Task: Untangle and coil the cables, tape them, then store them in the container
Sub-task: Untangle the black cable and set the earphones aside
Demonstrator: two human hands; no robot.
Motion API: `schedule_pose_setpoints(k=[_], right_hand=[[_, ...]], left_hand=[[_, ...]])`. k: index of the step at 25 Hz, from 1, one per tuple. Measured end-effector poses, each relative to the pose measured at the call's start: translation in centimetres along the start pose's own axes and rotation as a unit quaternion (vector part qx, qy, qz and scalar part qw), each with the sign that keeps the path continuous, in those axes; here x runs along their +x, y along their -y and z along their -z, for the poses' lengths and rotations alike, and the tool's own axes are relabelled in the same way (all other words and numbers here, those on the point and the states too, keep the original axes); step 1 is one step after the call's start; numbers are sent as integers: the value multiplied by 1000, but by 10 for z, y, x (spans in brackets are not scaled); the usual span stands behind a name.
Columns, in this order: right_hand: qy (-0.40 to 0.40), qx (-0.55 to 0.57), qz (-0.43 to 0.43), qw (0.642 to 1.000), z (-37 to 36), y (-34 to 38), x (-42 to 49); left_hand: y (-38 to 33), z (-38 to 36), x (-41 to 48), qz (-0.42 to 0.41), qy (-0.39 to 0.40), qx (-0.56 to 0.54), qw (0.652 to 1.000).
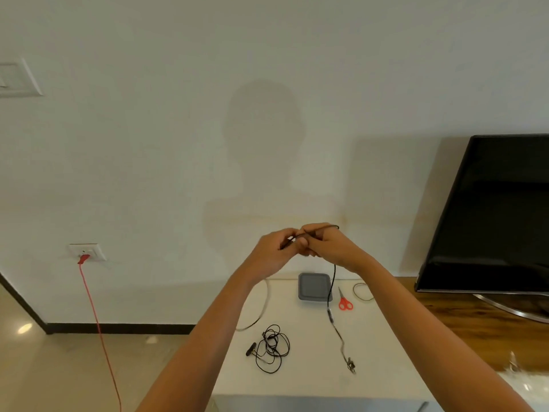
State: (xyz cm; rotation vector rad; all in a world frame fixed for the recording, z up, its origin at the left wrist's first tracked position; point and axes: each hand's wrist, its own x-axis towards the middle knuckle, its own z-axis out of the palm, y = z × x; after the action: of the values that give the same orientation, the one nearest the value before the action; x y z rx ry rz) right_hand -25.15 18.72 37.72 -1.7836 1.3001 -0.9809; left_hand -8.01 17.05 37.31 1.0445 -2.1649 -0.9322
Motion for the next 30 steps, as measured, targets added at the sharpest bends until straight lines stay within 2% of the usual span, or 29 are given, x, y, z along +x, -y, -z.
schedule_pose_setpoints(k=[2,4,5,6,7,9,11,12,13,15,17,20,22,23,24,26,30], right_hand=[[18,-16,-22,999,2,-1,-3],[64,-29,-39,997,0,-8,-8],[87,-29,-39,995,-2,-14,-11],[103,-16,-40,994,-3,-21,-15],[109,4,-45,993,-2,-30,-19],[109,35,-61,992,3,-51,-29],[101,44,-81,991,10,-73,-42],[91,52,-94,990,12,-81,-48],[75,66,-108,989,13,-87,-52],[36,99,-123,987,11,-86,-53],[5,126,-113,985,5,-72,-46],[-7,148,-87,985,-7,-44,-33],[-7,140,-74,987,-12,-28,-24],[-10,132,-72,989,-13,-22,-20],[-16,121,-72,990,-13,-17,-16],[-28,109,-74,991,-9,-11,-12],[36,140,-90,985,0,-15,-21]], left_hand=[[3,6,1,2,-18,64,998],[4,12,0,32,-81,58,994],[4,16,0,68,-127,-1,990],[6,22,2,105,-171,-105,974],[8,31,3,134,-207,-236,940],[15,58,-1,154,-250,-469,833],[24,85,-10,144,-289,-575,752],[28,95,-14,141,-309,-591,732],[31,99,-17,141,-328,-587,727],[28,95,-18,129,-337,-569,739],[20,74,-13,104,-304,-542,776],[9,30,-6,73,-185,-437,877],[9,3,-6,59,-98,-279,953],[12,-7,-6,57,-62,-206,975],[13,-14,-5,59,-37,-164,984],[14,-16,-7,72,-35,-154,985],[15,5,-7,70,-142,-108,981]])
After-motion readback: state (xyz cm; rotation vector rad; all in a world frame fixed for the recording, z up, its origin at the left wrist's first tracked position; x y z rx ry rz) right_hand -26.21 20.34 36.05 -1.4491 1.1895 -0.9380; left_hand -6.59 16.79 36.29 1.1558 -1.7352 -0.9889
